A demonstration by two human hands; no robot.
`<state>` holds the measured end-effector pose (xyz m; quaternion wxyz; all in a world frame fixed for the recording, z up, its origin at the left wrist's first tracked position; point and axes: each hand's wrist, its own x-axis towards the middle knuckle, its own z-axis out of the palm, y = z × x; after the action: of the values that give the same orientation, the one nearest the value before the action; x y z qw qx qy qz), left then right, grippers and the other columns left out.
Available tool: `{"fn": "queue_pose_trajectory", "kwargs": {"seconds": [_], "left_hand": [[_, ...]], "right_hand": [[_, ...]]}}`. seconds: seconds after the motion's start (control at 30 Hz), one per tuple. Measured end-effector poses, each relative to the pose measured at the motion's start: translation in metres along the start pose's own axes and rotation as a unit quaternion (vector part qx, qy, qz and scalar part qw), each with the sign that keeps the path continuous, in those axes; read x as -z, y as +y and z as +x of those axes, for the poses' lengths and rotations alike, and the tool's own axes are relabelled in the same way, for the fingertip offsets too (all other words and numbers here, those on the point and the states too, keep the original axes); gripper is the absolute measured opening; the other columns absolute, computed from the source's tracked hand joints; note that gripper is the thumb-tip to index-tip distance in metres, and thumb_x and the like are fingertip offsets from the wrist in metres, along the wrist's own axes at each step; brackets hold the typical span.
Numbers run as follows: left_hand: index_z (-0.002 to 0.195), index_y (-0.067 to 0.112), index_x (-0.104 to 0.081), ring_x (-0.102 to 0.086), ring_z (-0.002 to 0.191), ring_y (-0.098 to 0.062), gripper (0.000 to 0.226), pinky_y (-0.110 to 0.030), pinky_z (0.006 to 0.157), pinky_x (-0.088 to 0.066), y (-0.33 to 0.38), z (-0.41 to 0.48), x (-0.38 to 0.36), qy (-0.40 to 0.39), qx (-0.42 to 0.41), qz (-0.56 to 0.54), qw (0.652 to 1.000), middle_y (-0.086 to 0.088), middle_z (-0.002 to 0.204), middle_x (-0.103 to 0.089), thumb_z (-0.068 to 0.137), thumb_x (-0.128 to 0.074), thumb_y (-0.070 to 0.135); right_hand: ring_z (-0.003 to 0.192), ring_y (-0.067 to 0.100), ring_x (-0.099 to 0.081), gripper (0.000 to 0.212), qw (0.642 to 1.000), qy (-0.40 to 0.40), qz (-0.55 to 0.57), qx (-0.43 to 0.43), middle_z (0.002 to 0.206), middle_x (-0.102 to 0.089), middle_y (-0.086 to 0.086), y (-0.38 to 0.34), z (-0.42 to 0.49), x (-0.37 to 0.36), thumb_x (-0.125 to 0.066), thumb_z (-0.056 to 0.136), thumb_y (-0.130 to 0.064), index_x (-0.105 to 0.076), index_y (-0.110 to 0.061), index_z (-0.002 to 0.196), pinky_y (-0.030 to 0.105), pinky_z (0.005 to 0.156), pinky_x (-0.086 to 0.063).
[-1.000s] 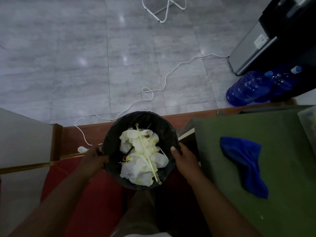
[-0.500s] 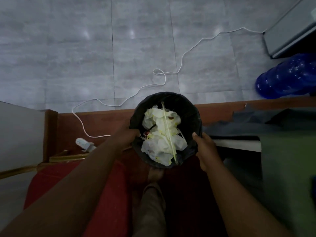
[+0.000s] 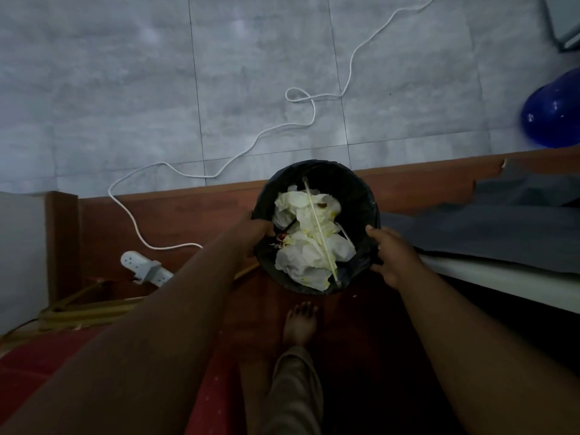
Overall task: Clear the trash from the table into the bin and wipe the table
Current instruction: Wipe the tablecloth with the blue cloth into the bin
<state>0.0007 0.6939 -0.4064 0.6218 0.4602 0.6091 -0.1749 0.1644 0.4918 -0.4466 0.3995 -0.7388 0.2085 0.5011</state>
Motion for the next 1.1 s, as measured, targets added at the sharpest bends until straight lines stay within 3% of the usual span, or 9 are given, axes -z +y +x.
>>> {"fn": "queue_pose_trajectory", "kwargs": {"seconds": [0.13,0.2,0.37,0.57,0.7,0.77,0.83,0.93,1.1], "left_hand": [[0.125,0.010,-0.050,-0.056,0.103,-0.031,0.042,-0.044,0.091,-0.048,-0.010,0.021,0.003,-0.016,-0.008,-0.015,1.000,-0.018,0.124,-0.055,0.084,-0.052,0.000],[0.131,0.008,-0.047,-0.054,0.111,-0.035,0.048,-0.049,0.097,-0.048,-0.020,0.034,0.002,-0.016,0.001,-0.008,1.000,-0.019,0.127,-0.054,0.084,-0.053,-0.002],[0.133,0.007,-0.046,-0.052,0.116,-0.038,0.051,-0.050,0.100,-0.046,-0.029,0.052,-0.001,-0.027,0.001,-0.010,1.000,-0.022,0.128,-0.053,0.084,-0.051,-0.006],[0.132,0.008,-0.045,-0.054,0.110,-0.035,0.051,-0.048,0.096,-0.048,-0.035,0.066,0.004,-0.007,-0.018,-0.021,1.000,-0.019,0.123,-0.055,0.084,-0.051,-0.007],[0.126,0.008,-0.052,-0.058,0.084,-0.017,0.043,-0.030,0.070,-0.050,-0.048,0.067,0.001,-0.014,-0.045,-0.032,0.998,-0.005,0.100,-0.062,0.085,-0.050,-0.008],[0.123,0.013,-0.054,-0.055,0.081,-0.008,0.038,-0.024,0.063,-0.042,-0.050,0.063,0.002,-0.007,-0.056,-0.030,0.998,-0.003,0.109,-0.061,0.088,-0.053,-0.001],[0.139,0.011,-0.042,-0.057,0.099,-0.015,0.051,-0.026,0.076,-0.044,-0.050,0.063,0.005,0.008,-0.051,-0.026,0.998,-0.005,0.130,-0.052,0.090,-0.057,0.010],[0.152,0.015,-0.020,-0.035,0.136,-0.030,0.074,-0.035,0.099,-0.035,-0.046,0.055,0.016,0.039,-0.063,-0.005,0.997,-0.011,0.156,-0.028,0.088,-0.057,0.017],[0.150,0.019,-0.026,-0.031,0.140,-0.029,0.075,-0.042,0.108,-0.031,-0.024,0.005,0.024,0.031,-0.105,0.017,0.994,-0.011,0.157,-0.027,0.081,-0.051,0.028]], "right_hand": [[0.089,0.015,-0.055,0.007,1.000,-0.013,0.004,-0.007,0.100,-0.059,-0.008,0.004,0.020,-0.005,-0.061,0.092,-0.036,-0.060,-0.032,0.097,0.044,0.084,-0.048],[0.091,0.015,-0.055,0.009,1.000,-0.007,0.016,-0.015,0.106,-0.058,-0.006,0.015,0.033,-0.008,-0.062,0.091,-0.036,-0.060,-0.032,0.099,0.048,0.091,-0.048],[0.116,0.024,-0.046,0.059,1.000,0.004,0.016,-0.017,0.140,-0.044,0.001,0.023,0.049,-0.007,-0.063,0.090,-0.038,-0.038,-0.026,0.142,0.053,0.103,-0.040],[0.114,0.019,-0.042,0.064,1.000,0.002,0.030,0.002,0.147,-0.042,0.002,0.019,0.057,-0.015,-0.064,0.089,-0.036,-0.034,-0.027,0.145,0.048,0.101,-0.038],[0.125,0.023,-0.046,0.061,0.999,0.020,-0.013,0.030,0.147,-0.043,0.001,0.019,0.055,-0.013,-0.062,0.090,-0.040,-0.039,-0.023,0.144,0.041,0.094,-0.041],[0.120,0.021,-0.051,0.057,0.997,0.037,-0.033,0.067,0.145,-0.047,0.000,0.017,0.052,-0.012,-0.062,0.090,-0.038,-0.043,-0.022,0.141,0.039,0.093,-0.044],[0.126,0.025,-0.049,0.064,0.992,0.070,-0.054,0.088,0.148,-0.043,0.002,0.016,0.051,-0.012,-0.063,0.089,-0.038,-0.038,-0.019,0.145,0.042,0.101,-0.043],[0.131,0.025,-0.045,0.071,0.986,0.088,-0.080,0.117,0.151,-0.040,0.003,0.009,0.038,-0.015,-0.063,0.088,-0.040,-0.032,-0.020,0.148,0.047,0.106,-0.040],[0.135,0.024,-0.042,0.071,0.984,0.078,-0.080,0.139,0.153,-0.036,0.002,-0.008,-0.010,-0.009,-0.062,0.089,-0.041,-0.030,-0.020,0.149,0.049,0.106,-0.042]]}}
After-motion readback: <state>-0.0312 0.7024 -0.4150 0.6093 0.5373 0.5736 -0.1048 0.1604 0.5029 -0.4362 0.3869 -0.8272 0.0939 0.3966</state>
